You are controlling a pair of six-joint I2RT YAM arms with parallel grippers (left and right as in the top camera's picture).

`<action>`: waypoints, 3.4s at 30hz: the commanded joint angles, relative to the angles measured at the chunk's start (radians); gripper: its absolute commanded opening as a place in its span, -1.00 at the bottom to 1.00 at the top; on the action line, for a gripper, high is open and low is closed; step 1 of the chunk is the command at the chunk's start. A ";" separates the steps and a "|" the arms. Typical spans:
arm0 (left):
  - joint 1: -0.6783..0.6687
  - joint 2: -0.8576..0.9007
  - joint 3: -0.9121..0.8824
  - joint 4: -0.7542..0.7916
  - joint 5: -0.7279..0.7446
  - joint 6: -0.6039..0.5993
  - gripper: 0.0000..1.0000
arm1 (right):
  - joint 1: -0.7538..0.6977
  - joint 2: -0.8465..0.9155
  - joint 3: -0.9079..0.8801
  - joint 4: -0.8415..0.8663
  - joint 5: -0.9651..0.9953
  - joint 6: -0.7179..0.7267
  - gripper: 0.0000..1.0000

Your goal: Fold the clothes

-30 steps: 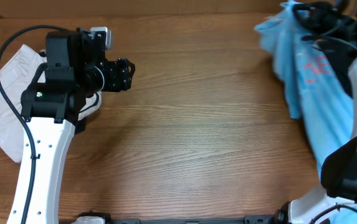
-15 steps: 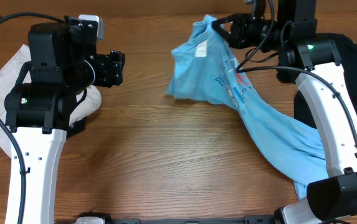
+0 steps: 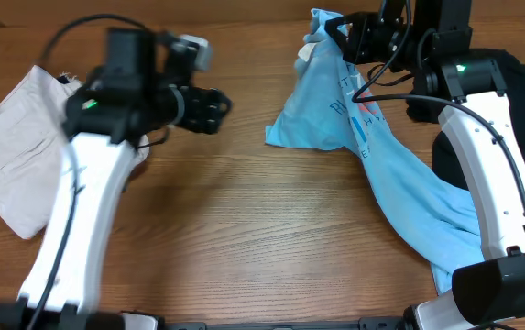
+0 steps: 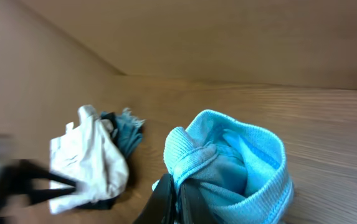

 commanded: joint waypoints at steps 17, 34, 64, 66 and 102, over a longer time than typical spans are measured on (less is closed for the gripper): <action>-0.187 0.437 0.002 0.356 0.240 0.058 0.05 | 0.002 -0.019 0.014 0.244 -0.373 0.102 -0.92; -0.004 0.199 0.005 0.047 0.174 0.095 -0.56 | 0.001 -0.010 0.014 0.055 0.078 0.068 -0.92; 0.203 -0.119 0.066 -0.066 -0.071 -0.086 -0.92 | 0.002 0.126 -0.239 -0.499 0.451 0.129 -0.35; 0.203 -0.119 0.066 -0.067 -0.071 -0.086 -0.92 | 0.002 0.136 -0.320 -0.489 0.418 0.129 -0.45; 0.203 -0.119 0.066 -0.060 -0.066 -0.086 -0.89 | 0.001 0.117 -0.467 -0.096 0.511 -0.039 -0.92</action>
